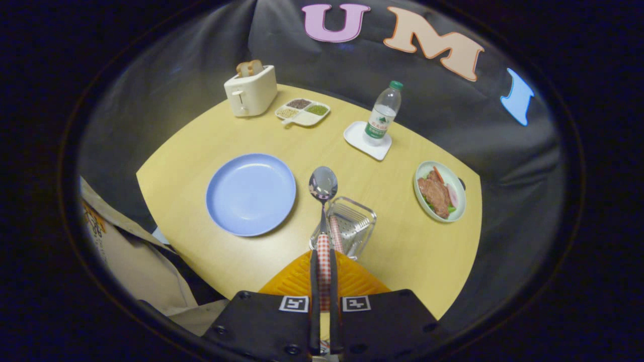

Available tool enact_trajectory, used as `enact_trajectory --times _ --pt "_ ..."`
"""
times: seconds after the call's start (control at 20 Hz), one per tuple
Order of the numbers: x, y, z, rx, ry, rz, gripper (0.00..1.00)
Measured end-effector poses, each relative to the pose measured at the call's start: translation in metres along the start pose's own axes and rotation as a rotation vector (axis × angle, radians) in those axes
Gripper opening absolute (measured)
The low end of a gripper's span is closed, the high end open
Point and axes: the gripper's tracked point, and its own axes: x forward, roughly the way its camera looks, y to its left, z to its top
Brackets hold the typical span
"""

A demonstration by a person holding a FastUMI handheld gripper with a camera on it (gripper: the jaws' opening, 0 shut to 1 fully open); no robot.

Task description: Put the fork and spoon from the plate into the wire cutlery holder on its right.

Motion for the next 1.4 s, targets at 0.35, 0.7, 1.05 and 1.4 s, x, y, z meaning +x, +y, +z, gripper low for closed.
enact_trajectory --times 0.35,0.7,1.05,1.4 --pt "0.002 -0.024 -0.041 -0.073 0.201 0.03 0.1" --pt "0.014 -0.02 -0.046 -0.052 0.374 0.086 0.1" --pt "0.033 -0.028 -0.035 -0.054 0.447 0.073 0.12" --pt "0.039 -0.025 -0.02 0.006 0.402 0.068 0.17"
